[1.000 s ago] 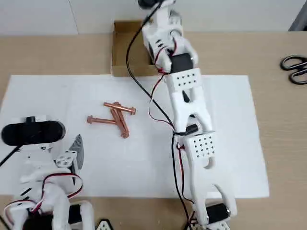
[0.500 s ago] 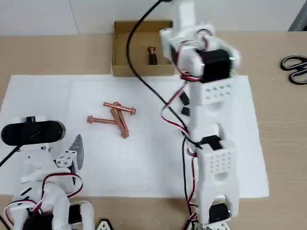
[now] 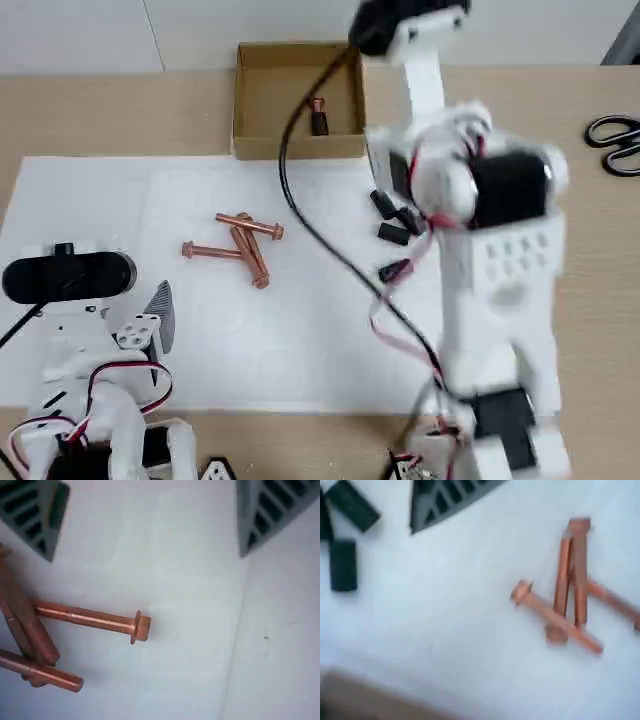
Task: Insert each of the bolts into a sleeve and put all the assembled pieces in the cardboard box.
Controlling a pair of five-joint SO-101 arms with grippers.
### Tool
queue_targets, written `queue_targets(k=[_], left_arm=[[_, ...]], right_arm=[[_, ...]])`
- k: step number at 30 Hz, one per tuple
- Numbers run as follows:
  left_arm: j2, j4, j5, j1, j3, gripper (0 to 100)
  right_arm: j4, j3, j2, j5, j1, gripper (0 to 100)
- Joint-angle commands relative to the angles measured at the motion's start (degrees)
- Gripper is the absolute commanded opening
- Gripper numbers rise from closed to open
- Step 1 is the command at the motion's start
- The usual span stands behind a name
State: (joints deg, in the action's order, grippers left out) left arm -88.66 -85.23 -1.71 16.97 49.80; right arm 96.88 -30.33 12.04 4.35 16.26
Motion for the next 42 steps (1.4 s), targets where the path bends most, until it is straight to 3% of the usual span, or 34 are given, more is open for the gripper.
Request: queue_targets(k=[1, 7, 13, 16, 20, 26, 38, 42], left_arm=[[-0.4, 1.4, -0.4, 0.1, -0.1, 23], [-0.4, 1.4, -0.4, 0.1, 0.0, 23], [-0.4, 1.4, 2.4, 0.1, 0.0, 23], [-0.2, 1.4, 2.5, 0.0, 0.0, 23], [-0.1, 1.4, 2.5, 0.1, 0.0, 23], [-0.1, 1.4, 2.5, 0.2, 0.0, 23], [-0.1, 1.4, 2.5, 0.3, 0.0, 23], [-0.1, 1.4, 2.5, 0.3, 0.0, 23]], right_arm=[[-1.3, 15.3, 12.6, 0.2, -0.1, 26.3], [-4.4, 34.2, 26.6, 0.1, -0.2, 26.3], [-19.5, 54.8, 34.3, 0.4, -3.0, 26.3], [-27.3, 59.6, 34.5, 0.6, -5.3, 26.3], [-29.8, 59.6, 29.8, 4.0, -8.6, 26.3], [-28.2, 49.3, 10.4, 5.3, -8.7, 26.3], [-5.8, 3.8, -32.6, 16.4, -10.9, 26.3], [-2.6, -8.3, -42.9, 19.0, -11.2, 26.3]])
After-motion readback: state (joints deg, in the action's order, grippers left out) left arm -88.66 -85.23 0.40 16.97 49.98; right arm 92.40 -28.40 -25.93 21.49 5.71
